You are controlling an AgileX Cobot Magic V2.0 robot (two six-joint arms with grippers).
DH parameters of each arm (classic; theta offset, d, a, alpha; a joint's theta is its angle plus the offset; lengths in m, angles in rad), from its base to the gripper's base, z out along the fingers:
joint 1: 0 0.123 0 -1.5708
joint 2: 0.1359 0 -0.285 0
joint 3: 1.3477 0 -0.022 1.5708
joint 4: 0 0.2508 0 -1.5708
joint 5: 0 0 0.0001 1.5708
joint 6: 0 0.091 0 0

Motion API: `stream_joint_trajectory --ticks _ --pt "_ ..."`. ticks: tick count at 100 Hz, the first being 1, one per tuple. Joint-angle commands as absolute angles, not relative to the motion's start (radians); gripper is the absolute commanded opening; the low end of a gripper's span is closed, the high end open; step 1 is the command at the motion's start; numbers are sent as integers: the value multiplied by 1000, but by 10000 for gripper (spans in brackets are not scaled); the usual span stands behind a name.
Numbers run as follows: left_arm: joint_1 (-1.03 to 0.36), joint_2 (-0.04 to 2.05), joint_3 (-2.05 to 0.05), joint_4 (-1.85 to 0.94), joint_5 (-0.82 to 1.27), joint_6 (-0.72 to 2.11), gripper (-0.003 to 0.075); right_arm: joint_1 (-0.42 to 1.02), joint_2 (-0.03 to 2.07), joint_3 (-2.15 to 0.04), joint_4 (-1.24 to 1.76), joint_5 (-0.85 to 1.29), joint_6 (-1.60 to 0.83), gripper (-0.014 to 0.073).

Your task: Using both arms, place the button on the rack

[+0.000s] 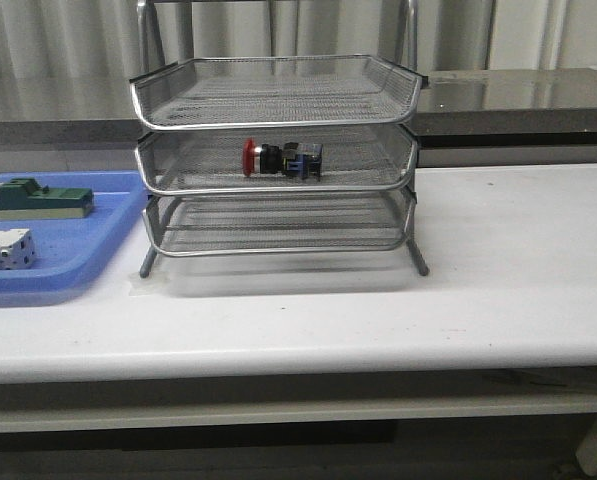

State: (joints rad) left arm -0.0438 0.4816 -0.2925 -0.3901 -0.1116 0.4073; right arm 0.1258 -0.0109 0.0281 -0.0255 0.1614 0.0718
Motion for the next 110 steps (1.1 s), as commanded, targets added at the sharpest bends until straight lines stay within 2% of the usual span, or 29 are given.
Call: stream_joint_trajectory --ticks 1,110 --pt "-42 486 -320 -394 -179 397 4 118 -27 11 -36 75 73 -67" --pt "-42 486 -320 -353 -167 393 4 118 -27 11 -36 75 73 -67"
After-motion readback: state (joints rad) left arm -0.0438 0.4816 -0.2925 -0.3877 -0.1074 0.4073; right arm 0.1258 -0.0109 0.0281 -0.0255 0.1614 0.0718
